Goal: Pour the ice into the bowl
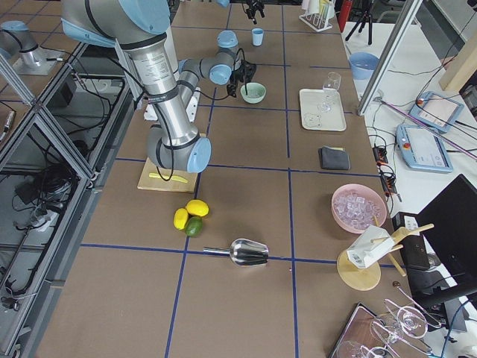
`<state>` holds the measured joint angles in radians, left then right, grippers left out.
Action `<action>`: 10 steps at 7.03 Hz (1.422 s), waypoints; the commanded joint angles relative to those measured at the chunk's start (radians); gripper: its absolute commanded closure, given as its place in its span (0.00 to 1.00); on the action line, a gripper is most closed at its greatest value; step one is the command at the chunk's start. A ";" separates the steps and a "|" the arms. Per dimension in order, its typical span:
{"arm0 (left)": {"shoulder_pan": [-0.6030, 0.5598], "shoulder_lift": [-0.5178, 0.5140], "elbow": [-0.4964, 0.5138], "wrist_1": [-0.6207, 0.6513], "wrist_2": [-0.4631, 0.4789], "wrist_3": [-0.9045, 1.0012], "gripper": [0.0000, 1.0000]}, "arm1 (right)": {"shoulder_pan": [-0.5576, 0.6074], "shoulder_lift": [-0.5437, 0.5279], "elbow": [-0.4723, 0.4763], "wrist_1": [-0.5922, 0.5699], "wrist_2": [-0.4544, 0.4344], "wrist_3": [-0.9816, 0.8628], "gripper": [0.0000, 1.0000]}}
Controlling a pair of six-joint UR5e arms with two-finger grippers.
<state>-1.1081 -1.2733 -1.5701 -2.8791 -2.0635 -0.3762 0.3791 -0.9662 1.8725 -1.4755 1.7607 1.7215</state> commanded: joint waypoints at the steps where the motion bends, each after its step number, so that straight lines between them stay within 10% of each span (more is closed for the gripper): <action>1: -0.056 -0.032 -0.025 0.034 -0.030 0.028 0.00 | -0.005 0.131 -0.216 -0.019 -0.052 -0.008 0.00; 4: -0.058 -0.034 -0.027 0.034 -0.026 0.026 0.00 | -0.005 0.210 -0.366 -0.011 -0.053 -0.013 0.09; 5: -0.058 -0.034 -0.027 0.034 -0.026 0.026 0.00 | -0.005 0.201 -0.369 -0.011 -0.052 -0.014 0.38; 6: -0.056 -0.034 -0.027 0.035 -0.026 0.028 0.00 | -0.005 0.201 -0.374 -0.009 -0.047 -0.014 0.91; 10: -0.125 -0.090 -0.065 0.324 -0.030 0.030 0.00 | 0.061 0.169 -0.285 -0.011 0.085 -0.042 1.00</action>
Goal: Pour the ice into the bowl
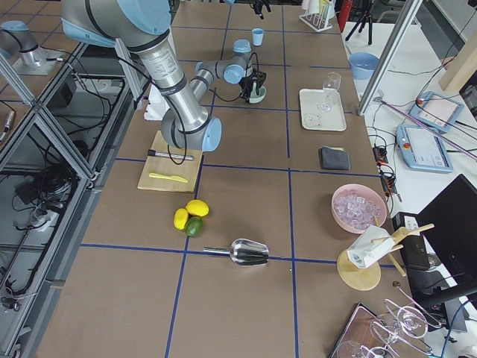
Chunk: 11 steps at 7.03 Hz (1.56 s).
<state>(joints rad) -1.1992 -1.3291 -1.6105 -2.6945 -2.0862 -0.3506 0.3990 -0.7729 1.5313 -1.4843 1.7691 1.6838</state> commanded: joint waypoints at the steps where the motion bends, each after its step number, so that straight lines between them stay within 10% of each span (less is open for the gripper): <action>1: -0.045 -0.038 -0.064 0.265 -0.031 0.008 0.00 | 0.072 -0.120 0.181 -0.001 0.104 -0.013 1.00; 6: -0.172 -0.130 -0.198 0.786 -0.252 0.067 0.00 | 0.292 -0.628 0.529 0.007 0.282 -0.471 1.00; 11: -0.289 -0.191 -0.180 0.969 -0.239 0.317 0.00 | 0.521 -0.931 0.338 0.399 0.470 -0.822 1.00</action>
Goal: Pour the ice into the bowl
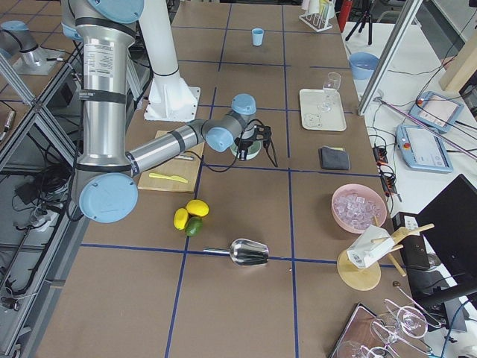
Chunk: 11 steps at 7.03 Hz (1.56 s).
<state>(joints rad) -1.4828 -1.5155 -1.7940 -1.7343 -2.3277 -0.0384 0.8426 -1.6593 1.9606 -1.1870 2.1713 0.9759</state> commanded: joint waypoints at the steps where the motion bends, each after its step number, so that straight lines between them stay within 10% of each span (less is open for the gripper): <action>1: -0.005 -0.005 0.004 0.009 0.004 0.006 0.00 | 0.105 -0.045 -0.139 0.118 0.074 -0.141 1.00; 7: -0.004 -0.002 -0.011 0.002 0.004 0.014 0.00 | 0.115 -0.037 -0.232 0.133 0.074 -0.175 1.00; 9: -0.004 0.000 -0.010 -0.001 0.004 0.015 0.00 | 0.116 -0.037 -0.232 0.133 0.073 -0.178 0.01; 11: -0.004 0.000 -0.011 -0.004 0.004 0.017 0.00 | 0.274 -0.042 -0.194 0.136 0.164 -0.193 0.00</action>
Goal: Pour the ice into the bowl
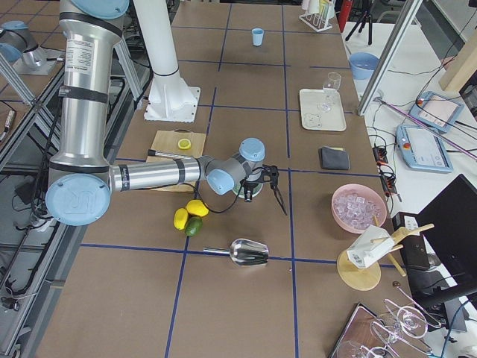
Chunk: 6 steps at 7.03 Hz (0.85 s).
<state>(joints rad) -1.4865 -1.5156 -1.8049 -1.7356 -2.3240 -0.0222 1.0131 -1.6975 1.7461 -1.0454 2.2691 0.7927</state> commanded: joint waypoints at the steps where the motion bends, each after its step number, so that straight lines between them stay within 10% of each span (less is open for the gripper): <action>1: -0.001 0.000 -0.005 -0.004 0.002 0.002 0.00 | 0.193 -0.007 0.020 -0.030 0.129 -0.089 0.00; 6: -0.116 0.011 0.030 0.294 0.003 0.266 0.00 | 0.532 0.078 0.027 -0.675 0.136 -0.920 0.00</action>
<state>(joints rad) -1.5699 -1.5136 -1.7866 -1.5770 -2.3050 0.2195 1.4981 -1.6432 1.7721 -1.6013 2.4041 0.0035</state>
